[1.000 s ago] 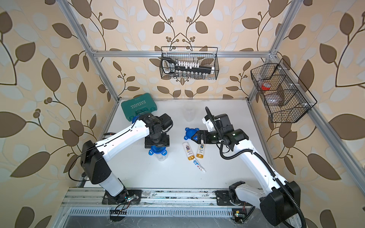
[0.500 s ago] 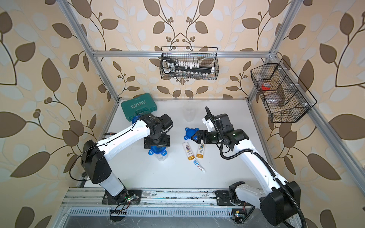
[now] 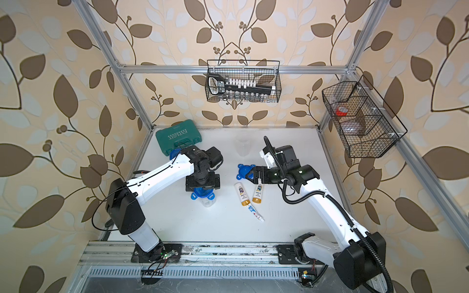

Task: Pack away toiletry kits
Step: Close the lid on the container.

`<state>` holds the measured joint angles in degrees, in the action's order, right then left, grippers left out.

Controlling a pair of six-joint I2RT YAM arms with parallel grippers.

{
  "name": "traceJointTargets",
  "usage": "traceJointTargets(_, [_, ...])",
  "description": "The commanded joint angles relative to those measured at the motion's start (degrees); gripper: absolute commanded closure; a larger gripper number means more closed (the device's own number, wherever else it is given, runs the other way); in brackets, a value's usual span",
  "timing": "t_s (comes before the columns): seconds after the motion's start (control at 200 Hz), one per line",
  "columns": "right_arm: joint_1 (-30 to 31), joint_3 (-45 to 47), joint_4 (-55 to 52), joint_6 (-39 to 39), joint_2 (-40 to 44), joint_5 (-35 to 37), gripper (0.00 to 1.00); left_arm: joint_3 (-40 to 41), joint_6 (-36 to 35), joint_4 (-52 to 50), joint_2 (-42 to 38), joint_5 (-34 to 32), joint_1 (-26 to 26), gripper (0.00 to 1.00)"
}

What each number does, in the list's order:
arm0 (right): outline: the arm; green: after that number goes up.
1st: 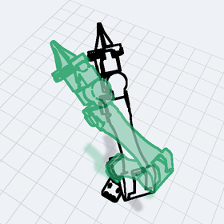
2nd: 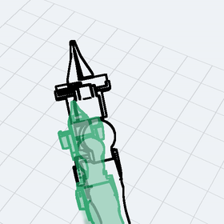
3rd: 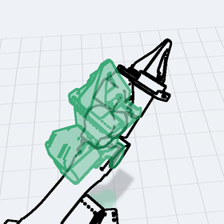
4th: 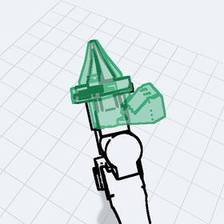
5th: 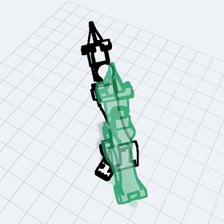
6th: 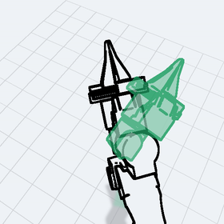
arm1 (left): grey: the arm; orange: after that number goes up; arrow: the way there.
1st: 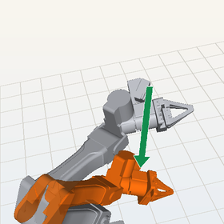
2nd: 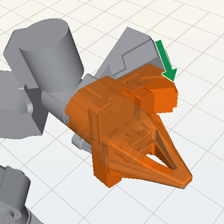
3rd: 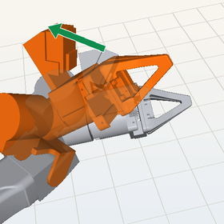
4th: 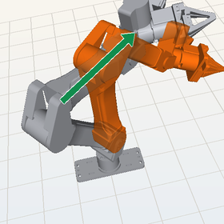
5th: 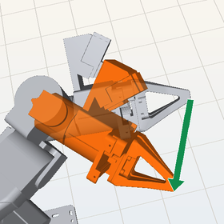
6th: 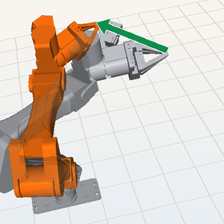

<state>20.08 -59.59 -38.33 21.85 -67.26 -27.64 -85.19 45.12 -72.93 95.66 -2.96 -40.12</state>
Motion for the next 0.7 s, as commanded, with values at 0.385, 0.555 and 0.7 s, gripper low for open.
traceJointTargets(0.385, [-0.3, -1.9, -1.8, 0.6, 2.0, 2.4, 0.0, 1.8, -1.2, -3.0, -11.2, 2.1, 1.8, 0.01])
traceJointTargets(0.555, [0.0, -1.3, -2.0, 1.4, 2.1, 2.5, 0.0, 2.7, -4.6, -2.8, -15.2, 6.7, 1.8, 0.01])
traceJointTargets(0.7, [0.1, -2.3, -2.7, 1.2, 1.5, 3.2, 0.0, 1.2, -5.8, -3.3, -14.5, 6.0, 2.2, 0.01])
